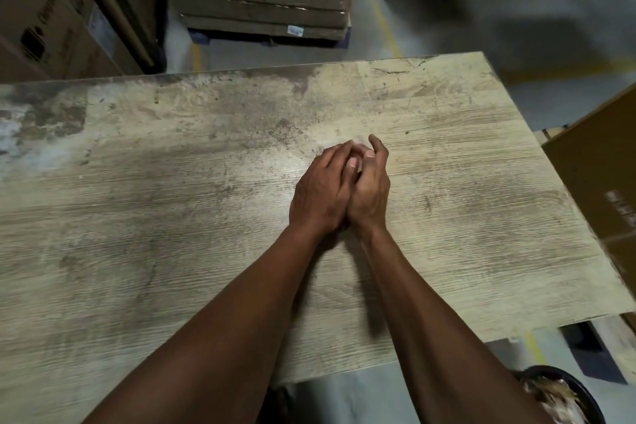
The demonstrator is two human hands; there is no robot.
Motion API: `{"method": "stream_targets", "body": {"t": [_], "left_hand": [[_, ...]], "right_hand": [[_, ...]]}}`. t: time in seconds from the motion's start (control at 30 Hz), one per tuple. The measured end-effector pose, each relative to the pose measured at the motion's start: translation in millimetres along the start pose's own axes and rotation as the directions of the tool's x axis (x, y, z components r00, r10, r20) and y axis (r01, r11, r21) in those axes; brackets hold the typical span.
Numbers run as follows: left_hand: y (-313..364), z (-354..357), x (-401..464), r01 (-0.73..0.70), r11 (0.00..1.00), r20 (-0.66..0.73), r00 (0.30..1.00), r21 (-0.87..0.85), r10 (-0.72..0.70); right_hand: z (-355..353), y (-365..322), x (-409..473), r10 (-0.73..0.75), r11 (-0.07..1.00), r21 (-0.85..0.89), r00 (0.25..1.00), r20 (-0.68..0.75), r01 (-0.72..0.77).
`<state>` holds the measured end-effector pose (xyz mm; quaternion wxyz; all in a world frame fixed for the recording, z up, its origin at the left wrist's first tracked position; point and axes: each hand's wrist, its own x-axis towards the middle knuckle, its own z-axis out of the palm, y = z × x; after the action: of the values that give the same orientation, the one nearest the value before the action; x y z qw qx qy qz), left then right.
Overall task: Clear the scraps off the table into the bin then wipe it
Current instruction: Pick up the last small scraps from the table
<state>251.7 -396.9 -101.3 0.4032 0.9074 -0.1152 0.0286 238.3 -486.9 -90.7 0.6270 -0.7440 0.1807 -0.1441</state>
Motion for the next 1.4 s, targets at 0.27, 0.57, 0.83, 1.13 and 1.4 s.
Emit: {"method": "stream_targets", "body": {"t": [0.27, 0.57, 0.83, 1.13, 1.4], "left_hand": [[-1.1, 1.7, 1.7, -0.007, 1.000, -0.056, 0.998, 0.012, 0.008], [-9.3, 6.0, 5.0, -0.049, 0.996, -0.153, 0.986, 0.072, 0.059], [-10.2, 3.9, 4.7, -0.060, 0.997, -0.243, 0.967, 0.052, 0.071], [-15.4, -10.6, 4.0, 0.090, 0.966, -0.357, 0.917, -0.241, -0.175], [-15.3, -20.5, 2.6, 0.190, 0.870, -0.324, 0.875, -0.455, -0.361]], "right_hand": [[0.2, -19.1, 5.4, 0.297, 0.616, 0.697, 0.927, 0.228, -0.369], [8.2, -11.2, 5.9, 0.271, 0.648, 0.712, 0.955, 0.117, -0.271], [1.1, -7.0, -11.5, 0.205, 0.858, 0.467, 0.976, 0.075, -0.216], [-7.3, 4.9, -49.4, 0.044, 0.994, -0.106, 0.975, 0.219, -0.021], [33.2, -11.0, -55.2, 0.111, 0.989, 0.076, 0.971, 0.211, -0.129]]}}
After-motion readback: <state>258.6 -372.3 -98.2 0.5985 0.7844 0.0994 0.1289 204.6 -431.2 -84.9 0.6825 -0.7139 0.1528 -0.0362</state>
